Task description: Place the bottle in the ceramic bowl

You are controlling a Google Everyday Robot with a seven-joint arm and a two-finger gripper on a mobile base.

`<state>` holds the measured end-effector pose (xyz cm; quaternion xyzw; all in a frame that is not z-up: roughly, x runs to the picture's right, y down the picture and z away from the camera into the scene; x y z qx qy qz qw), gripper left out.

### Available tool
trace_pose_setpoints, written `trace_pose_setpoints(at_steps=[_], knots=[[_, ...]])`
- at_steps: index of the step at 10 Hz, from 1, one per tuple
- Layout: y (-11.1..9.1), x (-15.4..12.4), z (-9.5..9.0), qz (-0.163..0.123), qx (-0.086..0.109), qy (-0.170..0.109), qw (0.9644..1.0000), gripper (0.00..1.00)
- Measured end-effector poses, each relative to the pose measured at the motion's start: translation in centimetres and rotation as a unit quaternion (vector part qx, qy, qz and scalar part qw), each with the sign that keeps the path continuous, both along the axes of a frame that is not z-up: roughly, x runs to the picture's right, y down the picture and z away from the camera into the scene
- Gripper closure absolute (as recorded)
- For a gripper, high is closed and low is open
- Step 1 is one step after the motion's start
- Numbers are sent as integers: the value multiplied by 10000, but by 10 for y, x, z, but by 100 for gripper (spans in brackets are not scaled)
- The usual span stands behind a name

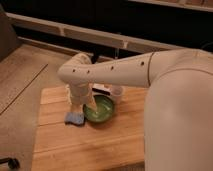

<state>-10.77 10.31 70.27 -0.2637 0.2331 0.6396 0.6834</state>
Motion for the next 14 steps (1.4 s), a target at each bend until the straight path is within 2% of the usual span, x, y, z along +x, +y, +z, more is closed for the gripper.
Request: trace_pose_setpoints(at_steps=[8,10,11,12,14], knots=[[-1,0,1,-34,25,-32,10000,35],[-24,-14,16,-157,356,-419,9984,35],[-42,-25,27,-290,596,-704,9953,35],[-66,-38,39,-512,849,-1018,9899,35],[-112,-60,57,-1059,1253,-1465,9755,35]])
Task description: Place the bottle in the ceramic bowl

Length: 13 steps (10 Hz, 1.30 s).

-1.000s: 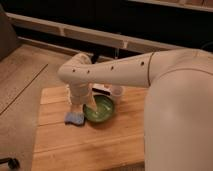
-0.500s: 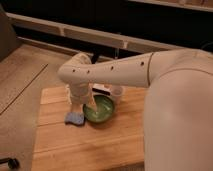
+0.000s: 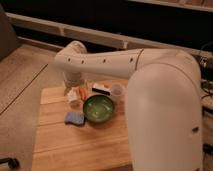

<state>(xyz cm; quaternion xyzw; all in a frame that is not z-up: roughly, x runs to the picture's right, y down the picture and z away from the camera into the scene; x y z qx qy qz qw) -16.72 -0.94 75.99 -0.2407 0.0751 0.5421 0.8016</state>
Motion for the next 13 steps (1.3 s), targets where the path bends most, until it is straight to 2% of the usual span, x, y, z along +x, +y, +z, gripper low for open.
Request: trace_pose_setpoints(at_steps=[1,2,6,8,10,11,13], knots=[[-18,-5,7,-215,165,-117,9996,35],[-27,-7,10,-316,248,-169,9991,35],[-35,-6,14,-354,336,-161,9987,35],[-55,-4,36,-501,470,-133,9975,35],[-65,-14,63,-656,397,-88,9970,35],[-64,-23,77,-727,295,-68,9969,35],[-49,-36,101,-810,-20,-10,9967,35]])
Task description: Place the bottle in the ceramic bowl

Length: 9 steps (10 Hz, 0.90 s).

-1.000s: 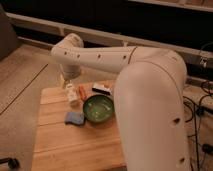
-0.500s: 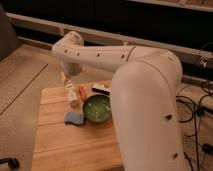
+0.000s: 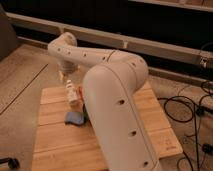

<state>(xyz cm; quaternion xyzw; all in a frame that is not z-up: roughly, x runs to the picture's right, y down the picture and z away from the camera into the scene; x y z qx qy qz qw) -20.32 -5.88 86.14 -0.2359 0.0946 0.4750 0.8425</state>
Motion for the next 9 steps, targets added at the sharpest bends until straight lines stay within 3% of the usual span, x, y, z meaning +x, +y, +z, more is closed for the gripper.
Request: trace_pose_setpoints(at_steps=[2,4,7,9], knots=[[24,-1,23,-53,-431,211,9988,35],[39,8,38,-31,-728,462,9963,35],[52,25,53,82,-1007,849,9913,35],[58,13,59,285,-1177,723,9900,35]])
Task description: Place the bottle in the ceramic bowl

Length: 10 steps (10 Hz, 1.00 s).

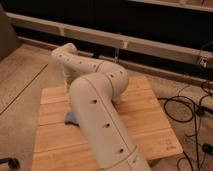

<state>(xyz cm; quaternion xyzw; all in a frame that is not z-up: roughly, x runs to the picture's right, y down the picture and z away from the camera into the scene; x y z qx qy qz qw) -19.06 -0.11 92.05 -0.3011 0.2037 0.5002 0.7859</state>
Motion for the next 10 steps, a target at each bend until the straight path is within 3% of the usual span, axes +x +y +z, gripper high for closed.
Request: trace_pose_setpoints(at_steps=[2,4,6,8,10], knots=[[5,-17,7,204,-144,-272,9993,35],[11,-28,10,110,-255,-448,9986,35],[11,-27,10,111,-256,-443,9986,35],[9,-25,10,103,-231,-432,9987,35],[1,-27,15,61,-3,-456,9989,35]])
